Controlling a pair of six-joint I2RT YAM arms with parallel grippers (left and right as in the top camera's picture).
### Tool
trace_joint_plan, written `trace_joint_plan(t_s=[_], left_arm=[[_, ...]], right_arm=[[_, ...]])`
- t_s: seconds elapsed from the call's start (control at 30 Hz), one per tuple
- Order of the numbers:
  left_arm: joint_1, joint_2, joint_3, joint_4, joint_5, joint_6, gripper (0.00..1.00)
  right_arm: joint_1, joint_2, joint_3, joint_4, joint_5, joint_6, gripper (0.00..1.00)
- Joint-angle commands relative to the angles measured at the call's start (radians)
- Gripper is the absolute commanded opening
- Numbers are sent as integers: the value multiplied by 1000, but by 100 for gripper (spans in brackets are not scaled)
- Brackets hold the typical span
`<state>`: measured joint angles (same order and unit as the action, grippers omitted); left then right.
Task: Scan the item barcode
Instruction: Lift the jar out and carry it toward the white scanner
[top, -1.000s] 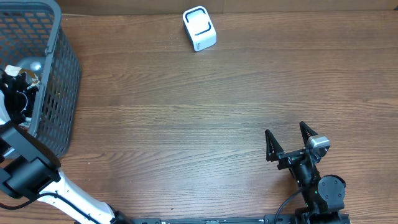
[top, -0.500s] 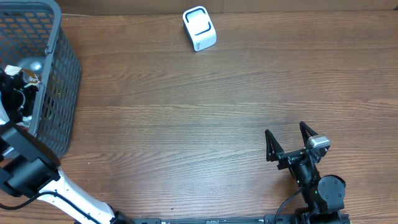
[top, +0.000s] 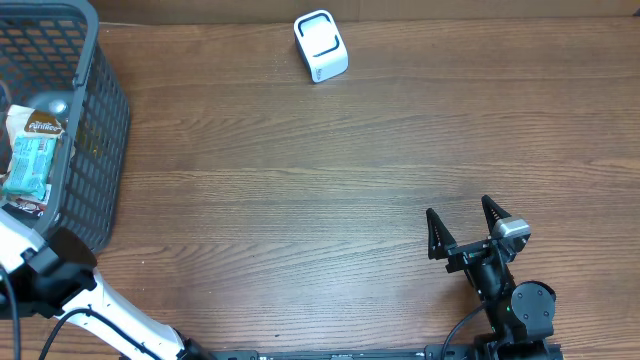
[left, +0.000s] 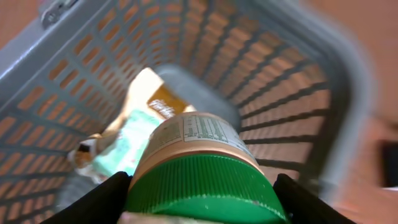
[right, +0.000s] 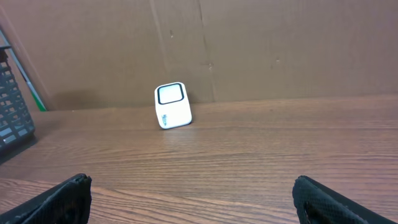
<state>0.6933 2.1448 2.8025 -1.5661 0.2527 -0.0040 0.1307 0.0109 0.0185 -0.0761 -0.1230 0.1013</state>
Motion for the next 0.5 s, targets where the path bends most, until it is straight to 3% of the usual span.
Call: trace_joint_plan(t_s=[0.0,0.13,0.27,0.47], left_arm=[[-49,-13,146,-57,142,-99,20],[-142,-17,216,-124,159,-131,15],[-294,-43,214,-123,197,-140,15],[-561,-46,199,-123,23,-147,18]], right_arm=[[-4,-8,-11,3,10,3,100],[-4,-8,-11,3,9,3,100],[-4,-8,-11,3,10,3,100],[-4,-8,-11,3,9,3,100]])
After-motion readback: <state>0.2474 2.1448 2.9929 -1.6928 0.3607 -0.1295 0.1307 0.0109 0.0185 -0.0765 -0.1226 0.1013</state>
